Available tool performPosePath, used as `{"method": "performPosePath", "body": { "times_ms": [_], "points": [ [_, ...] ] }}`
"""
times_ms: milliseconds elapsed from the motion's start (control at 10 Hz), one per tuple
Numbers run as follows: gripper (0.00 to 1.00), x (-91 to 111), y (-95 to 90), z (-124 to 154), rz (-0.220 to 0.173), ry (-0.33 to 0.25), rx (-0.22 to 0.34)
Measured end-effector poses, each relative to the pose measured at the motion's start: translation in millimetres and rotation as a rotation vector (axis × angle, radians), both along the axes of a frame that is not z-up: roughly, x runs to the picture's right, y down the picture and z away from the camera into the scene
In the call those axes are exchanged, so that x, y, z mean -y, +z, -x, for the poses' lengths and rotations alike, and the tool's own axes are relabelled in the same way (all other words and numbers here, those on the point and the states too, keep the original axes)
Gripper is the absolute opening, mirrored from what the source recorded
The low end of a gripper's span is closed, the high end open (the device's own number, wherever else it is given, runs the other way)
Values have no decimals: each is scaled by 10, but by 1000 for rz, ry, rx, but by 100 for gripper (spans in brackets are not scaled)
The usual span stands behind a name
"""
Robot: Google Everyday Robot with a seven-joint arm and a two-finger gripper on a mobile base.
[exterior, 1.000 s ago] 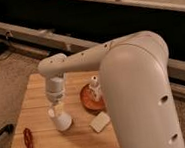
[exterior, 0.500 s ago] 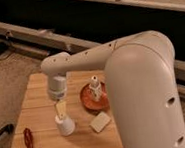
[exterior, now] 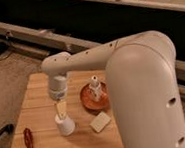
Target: Place the ceramic cup over the eraser
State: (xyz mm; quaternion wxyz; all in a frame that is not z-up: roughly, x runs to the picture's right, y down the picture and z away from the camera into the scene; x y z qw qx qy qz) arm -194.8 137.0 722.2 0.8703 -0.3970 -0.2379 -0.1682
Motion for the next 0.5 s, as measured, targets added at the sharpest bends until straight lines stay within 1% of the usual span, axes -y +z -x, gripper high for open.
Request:
{"method": "performPosePath", "body": {
  "times_ms": [500],
  "points": [
    [80,-4,-2,11,0,-2,1]
  ]
}}
